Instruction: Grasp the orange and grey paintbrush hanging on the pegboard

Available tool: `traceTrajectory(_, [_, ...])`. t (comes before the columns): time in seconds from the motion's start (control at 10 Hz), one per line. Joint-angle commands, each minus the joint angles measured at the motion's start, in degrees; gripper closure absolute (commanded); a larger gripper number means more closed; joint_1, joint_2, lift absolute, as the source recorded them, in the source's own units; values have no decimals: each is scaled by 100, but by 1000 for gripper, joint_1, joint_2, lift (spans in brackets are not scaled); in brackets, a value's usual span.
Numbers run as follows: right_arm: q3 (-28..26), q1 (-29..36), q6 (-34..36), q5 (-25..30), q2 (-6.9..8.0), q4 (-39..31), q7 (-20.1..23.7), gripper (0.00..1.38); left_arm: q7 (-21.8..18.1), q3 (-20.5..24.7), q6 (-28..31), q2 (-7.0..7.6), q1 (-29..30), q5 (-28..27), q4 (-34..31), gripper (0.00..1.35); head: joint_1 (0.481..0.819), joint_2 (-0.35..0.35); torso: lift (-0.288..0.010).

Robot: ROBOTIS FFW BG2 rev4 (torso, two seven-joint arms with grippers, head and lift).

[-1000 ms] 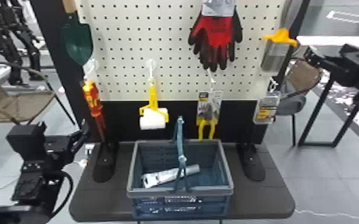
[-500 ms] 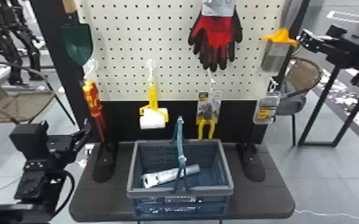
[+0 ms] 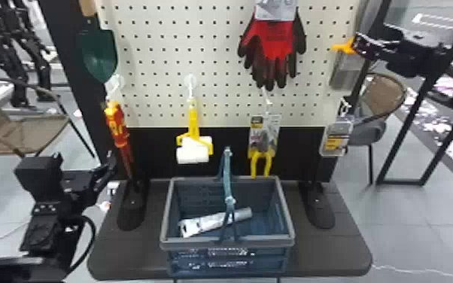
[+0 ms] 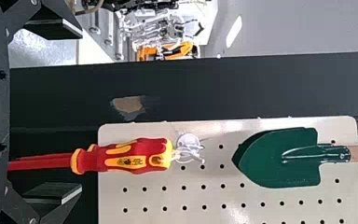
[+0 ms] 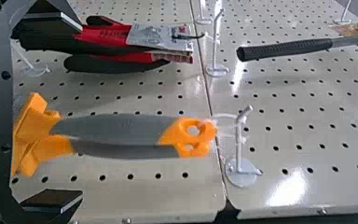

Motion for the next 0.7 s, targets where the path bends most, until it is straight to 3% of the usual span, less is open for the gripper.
traceTrajectory(0.0, [250,-156,-73,-61,-3,180,33,64,0,-17,-12,0,-16,13,24,147,549,0,-100])
traceTrajectory(0.3, [602,-411,-240,-184,-47,487,86,102,0,-8,-21,0,-7,13,33,147,549,0,-100])
traceTrajectory(0.4, [646,-446,-248,-131,-91,470,86,217,0,-8,-21,9,-7,13,33,147,549,0,-100])
traceTrajectory(0.5, [646,-446,-231,-44,-118,417,77,576,0,-8,-21,9,11,22,33,147,549,0,-100])
traceTrajectory(0.6, [620,-428,-90,44,-135,303,-55,1030,0,1,-21,9,19,31,42,147,549,0,-100])
